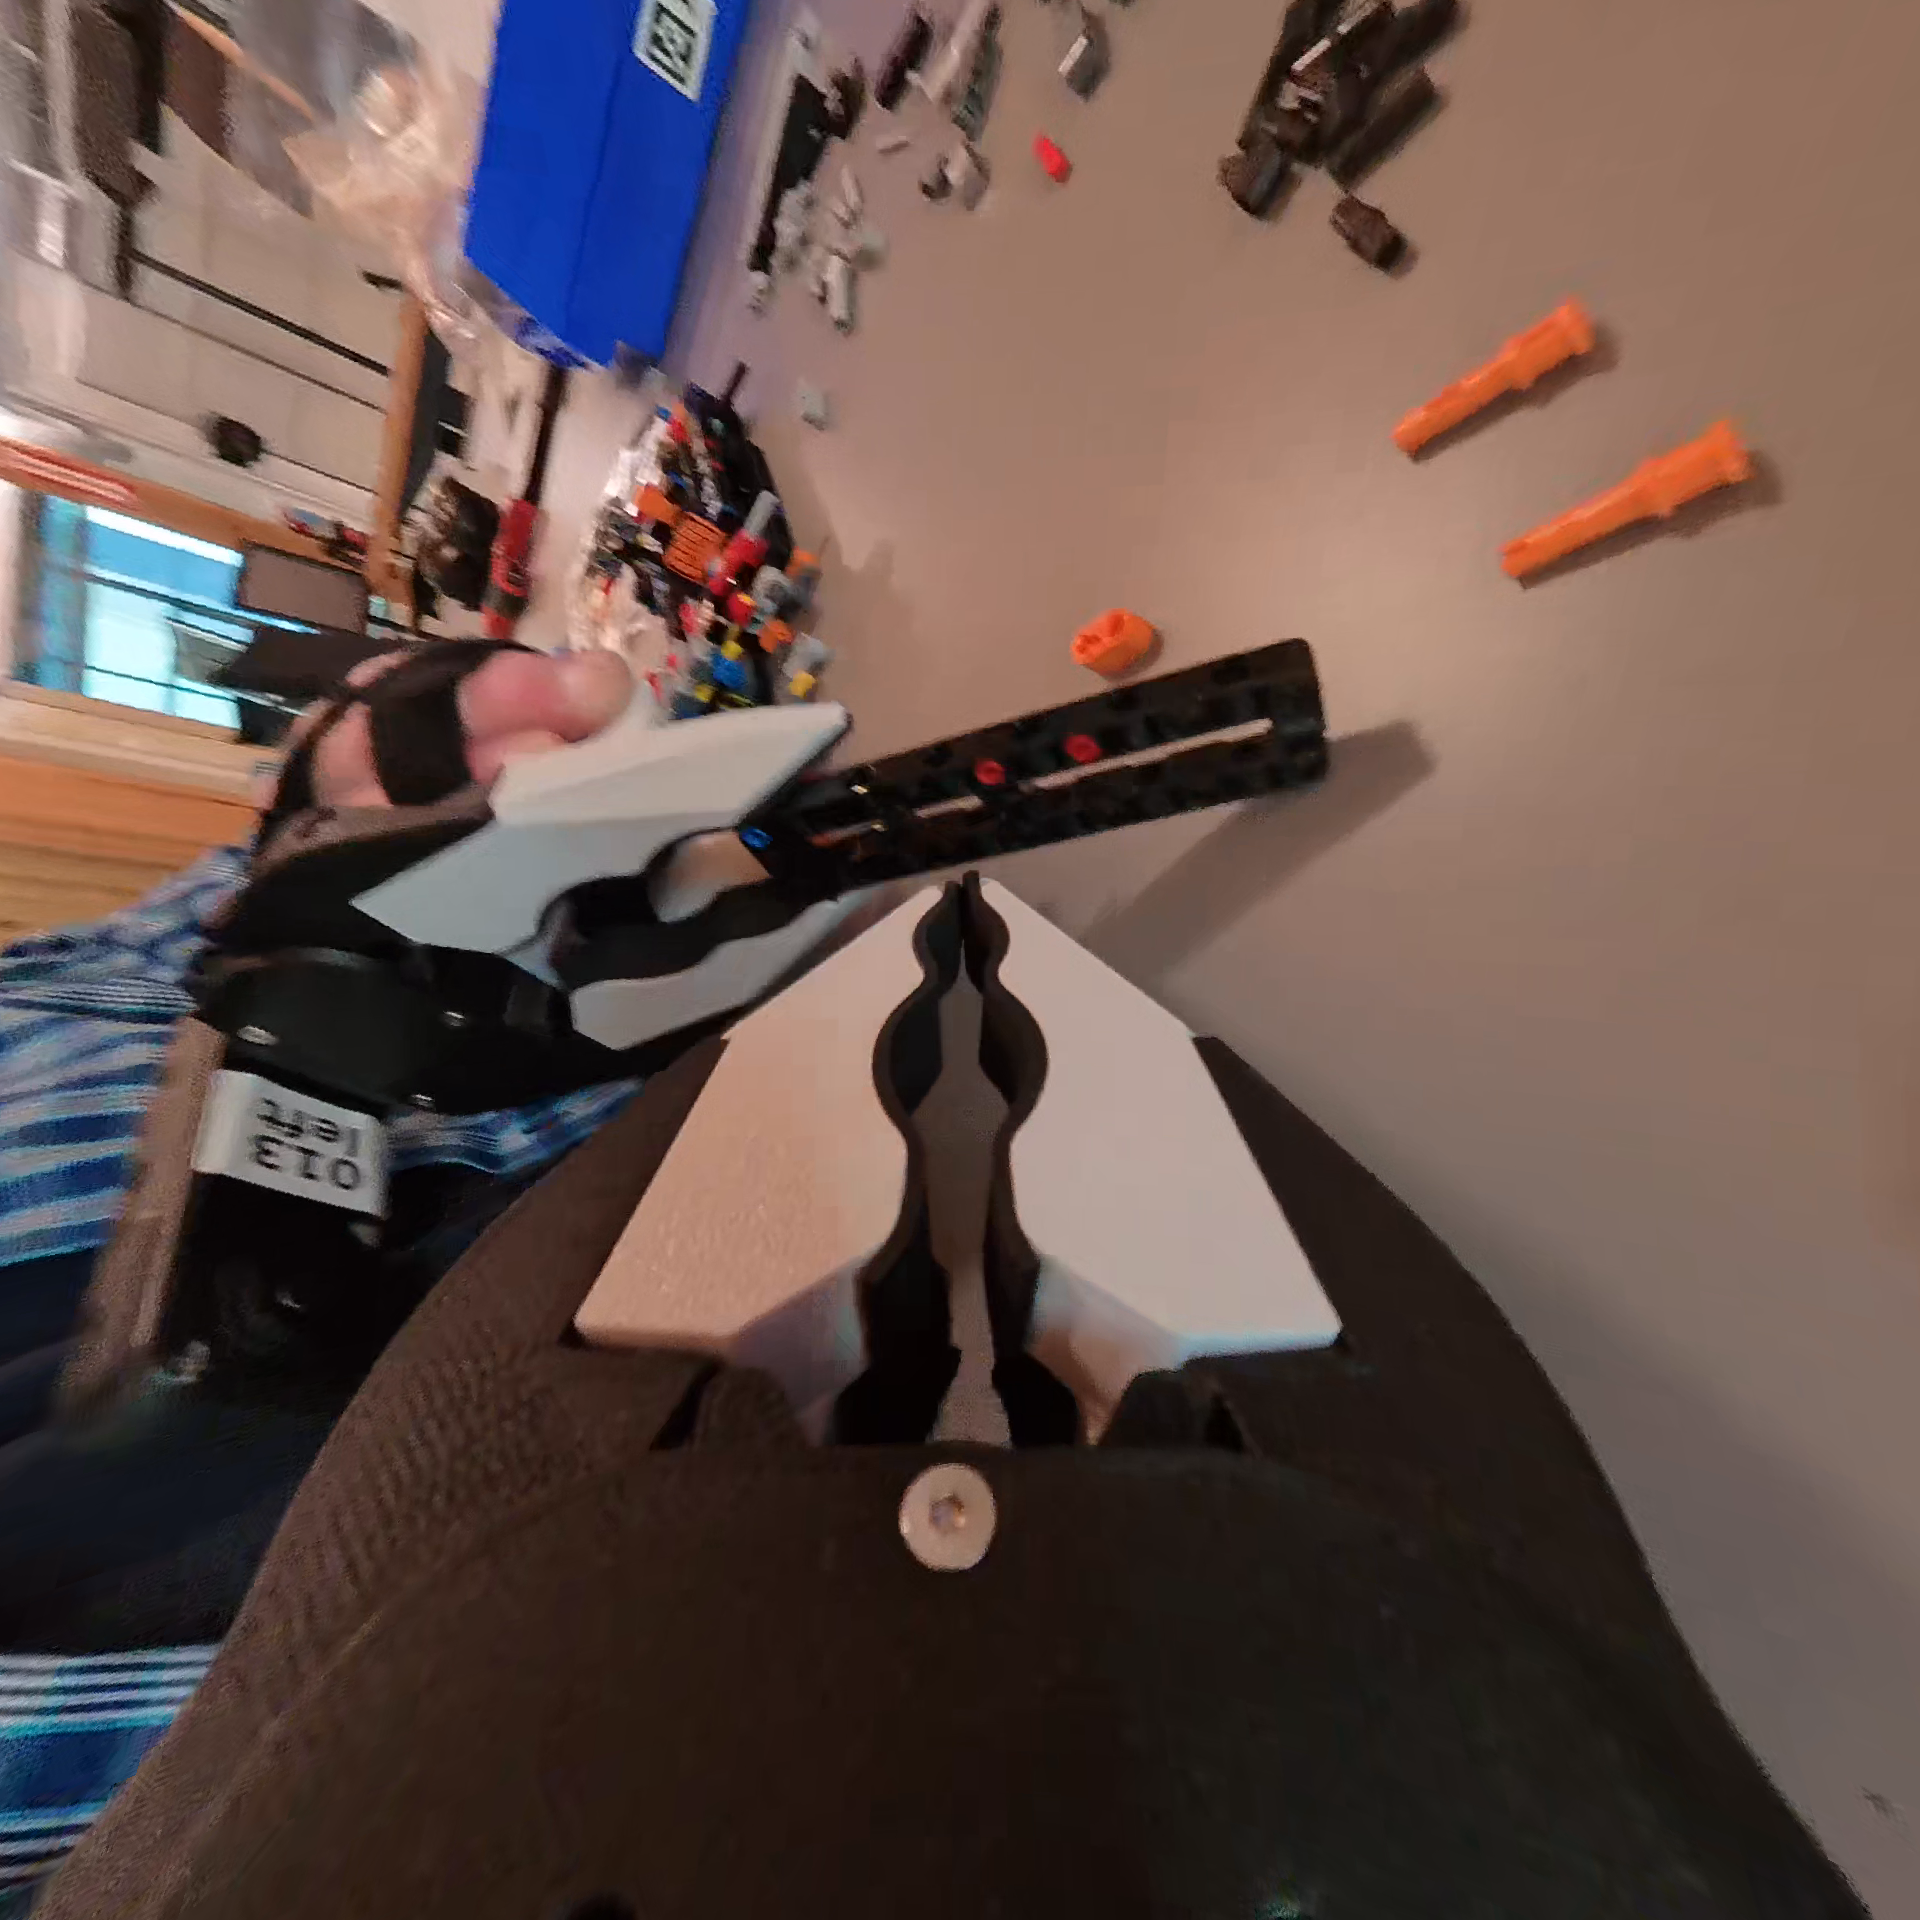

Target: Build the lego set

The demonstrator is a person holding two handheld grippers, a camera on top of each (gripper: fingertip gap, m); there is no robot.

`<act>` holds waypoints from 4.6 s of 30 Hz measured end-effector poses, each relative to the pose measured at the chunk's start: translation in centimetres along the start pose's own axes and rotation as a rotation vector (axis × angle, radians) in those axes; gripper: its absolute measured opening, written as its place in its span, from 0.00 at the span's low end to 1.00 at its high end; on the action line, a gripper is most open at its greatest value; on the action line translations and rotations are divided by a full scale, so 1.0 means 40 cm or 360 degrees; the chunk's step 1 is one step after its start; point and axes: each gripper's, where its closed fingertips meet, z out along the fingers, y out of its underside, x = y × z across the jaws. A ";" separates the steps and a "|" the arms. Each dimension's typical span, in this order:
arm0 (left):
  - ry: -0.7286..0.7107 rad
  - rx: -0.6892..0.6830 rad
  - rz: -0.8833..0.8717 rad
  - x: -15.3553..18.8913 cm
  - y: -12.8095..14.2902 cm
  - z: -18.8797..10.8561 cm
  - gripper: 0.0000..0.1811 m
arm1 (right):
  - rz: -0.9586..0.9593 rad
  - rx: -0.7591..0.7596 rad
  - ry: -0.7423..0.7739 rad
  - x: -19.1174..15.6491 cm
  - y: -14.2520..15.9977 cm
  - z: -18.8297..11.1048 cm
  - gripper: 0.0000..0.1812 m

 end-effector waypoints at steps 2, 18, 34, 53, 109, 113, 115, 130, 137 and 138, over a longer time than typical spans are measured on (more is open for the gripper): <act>0.0012 -0.0001 -0.0038 0.001 0.008 0.000 0.14 | -0.0131 0.0029 0.0048 0.005 0.004 -0.011 0.00; 0.0164 -0.0075 -0.0181 0.036 0.112 -0.068 0.14 | -0.1215 -0.0620 -0.0133 -0.132 0.326 0.010 0.10; 0.0238 -0.0126 -0.0262 0.069 0.134 -0.084 0.14 | -0.1281 -0.0676 -0.0166 -0.126 0.349 0.031 0.00; 0.0294 -0.0133 -0.0309 0.085 0.139 -0.094 0.14 | -0.1633 -0.0545 -0.0023 -0.110 0.340 0.027 0.02; 0.0381 -0.0159 -0.0543 0.098 0.145 -0.079 0.14 | -0.1828 -0.0654 0.0025 -0.048 0.170 0.006 0.13; 0.0377 -0.0165 -0.0548 0.098 0.147 -0.080 0.14 | -0.2049 -0.0935 -0.0132 -0.063 0.181 0.030 0.15; 0.0370 -0.0176 -0.0553 0.098 0.151 -0.082 0.14 | -0.2100 -0.1053 -0.0104 -0.042 0.186 0.043 0.16; 0.0400 -0.0199 -0.0773 0.098 0.141 -0.071 0.14 | -0.1694 -0.0483 0.0018 -0.056 0.139 0.009 0.11; 0.0370 -0.0207 -0.0944 0.061 0.156 -0.075 0.31 | -0.1512 -0.0190 -0.0028 -0.100 0.065 -0.003 0.10; 0.0339 -0.0186 -0.0974 0.047 0.155 -0.083 0.32 | -0.1424 -0.0105 -0.0069 -0.116 0.046 -0.003 0.10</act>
